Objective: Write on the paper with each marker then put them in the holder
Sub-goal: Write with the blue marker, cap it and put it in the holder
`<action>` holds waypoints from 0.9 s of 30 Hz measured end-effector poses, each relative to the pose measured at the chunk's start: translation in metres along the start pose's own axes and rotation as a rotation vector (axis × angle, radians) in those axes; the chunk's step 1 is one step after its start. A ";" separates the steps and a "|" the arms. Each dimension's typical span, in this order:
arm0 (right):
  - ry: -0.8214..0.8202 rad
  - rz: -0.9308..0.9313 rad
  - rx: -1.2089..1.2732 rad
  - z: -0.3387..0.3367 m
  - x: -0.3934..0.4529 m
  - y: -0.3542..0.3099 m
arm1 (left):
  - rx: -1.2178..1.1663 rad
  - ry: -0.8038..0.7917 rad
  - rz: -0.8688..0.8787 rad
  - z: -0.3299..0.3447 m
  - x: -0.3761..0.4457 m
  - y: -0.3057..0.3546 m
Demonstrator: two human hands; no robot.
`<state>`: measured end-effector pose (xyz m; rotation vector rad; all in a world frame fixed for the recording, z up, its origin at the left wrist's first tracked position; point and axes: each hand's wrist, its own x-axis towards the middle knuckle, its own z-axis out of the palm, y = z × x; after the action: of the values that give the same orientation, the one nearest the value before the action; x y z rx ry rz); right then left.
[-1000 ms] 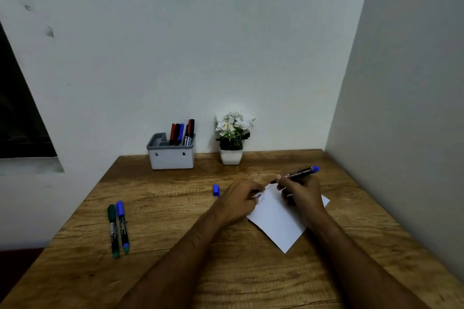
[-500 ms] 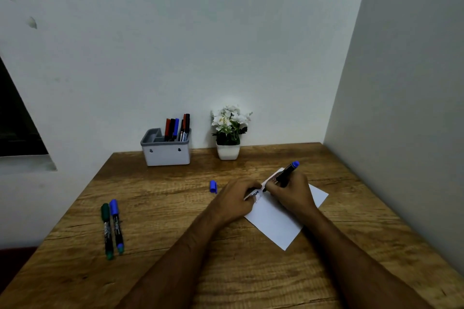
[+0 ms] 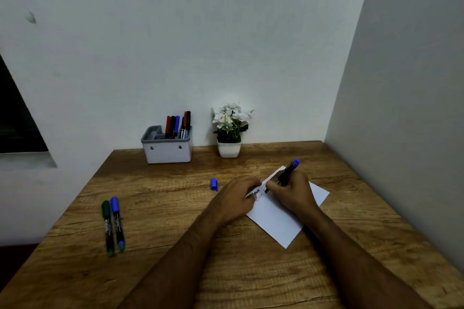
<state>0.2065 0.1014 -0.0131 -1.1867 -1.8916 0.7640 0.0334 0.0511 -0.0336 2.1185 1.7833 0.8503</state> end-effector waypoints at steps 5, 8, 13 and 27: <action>0.001 0.000 -0.006 0.001 0.001 0.000 | -0.011 -0.015 -0.026 0.000 0.000 0.000; 0.012 0.007 -0.006 -0.001 0.000 -0.001 | -0.011 -0.021 -0.034 0.000 -0.001 0.002; -0.004 0.018 0.003 0.000 0.001 -0.003 | -0.020 -0.019 -0.036 -0.001 -0.001 0.002; 0.067 0.058 0.013 0.000 0.003 -0.002 | -0.006 -0.026 -0.053 -0.001 -0.003 0.003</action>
<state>0.2044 0.1034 -0.0102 -1.2488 -1.8016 0.7575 0.0352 0.0473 -0.0316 2.0593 1.8126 0.8100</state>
